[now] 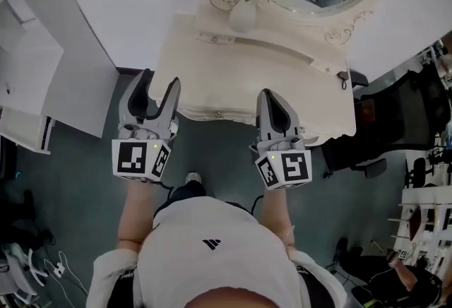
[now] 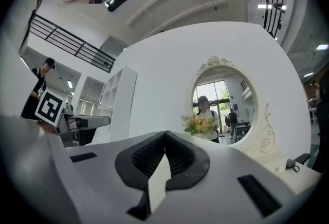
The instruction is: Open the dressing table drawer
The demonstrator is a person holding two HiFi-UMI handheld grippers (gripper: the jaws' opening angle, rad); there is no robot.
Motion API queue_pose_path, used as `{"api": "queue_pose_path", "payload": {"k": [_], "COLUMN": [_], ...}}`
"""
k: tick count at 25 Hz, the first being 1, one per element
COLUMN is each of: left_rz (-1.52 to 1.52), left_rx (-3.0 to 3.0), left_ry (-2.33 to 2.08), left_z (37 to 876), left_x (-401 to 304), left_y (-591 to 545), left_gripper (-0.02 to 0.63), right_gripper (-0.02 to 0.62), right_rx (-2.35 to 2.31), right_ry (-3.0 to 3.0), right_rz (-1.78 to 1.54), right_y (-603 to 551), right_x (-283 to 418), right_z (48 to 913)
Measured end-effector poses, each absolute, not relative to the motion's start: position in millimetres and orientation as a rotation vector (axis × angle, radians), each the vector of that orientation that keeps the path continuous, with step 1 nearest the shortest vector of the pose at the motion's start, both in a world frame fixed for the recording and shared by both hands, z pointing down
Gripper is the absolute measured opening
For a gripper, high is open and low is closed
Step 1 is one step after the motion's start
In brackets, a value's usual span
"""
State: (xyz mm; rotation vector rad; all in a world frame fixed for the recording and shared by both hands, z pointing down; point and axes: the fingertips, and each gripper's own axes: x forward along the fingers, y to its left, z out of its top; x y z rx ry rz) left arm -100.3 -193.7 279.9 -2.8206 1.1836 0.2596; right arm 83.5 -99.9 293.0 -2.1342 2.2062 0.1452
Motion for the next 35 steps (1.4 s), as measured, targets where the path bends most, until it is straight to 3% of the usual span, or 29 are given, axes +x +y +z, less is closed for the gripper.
{"api": "queue_pose_path", "payload": {"k": [16,35], "left_rz": [0.161,-0.013], "left_rx": [-2.916,-2.984], "left_ry": [1.11,1.265], "left_z": [319.3,384.7], "left_x": [-79.9,20.6], "left_y": [-261.7,-334.0], "left_gripper": [0.259,0.259], "right_gripper": [-0.006,-0.006], "right_rx": [-2.25,-2.136], "right_ry": [2.16,2.271], "right_rz": [0.111,0.072], "right_y": [-143.6,-223.1], "right_x": [86.1,172.7], "right_z": [305.8,315.9]}}
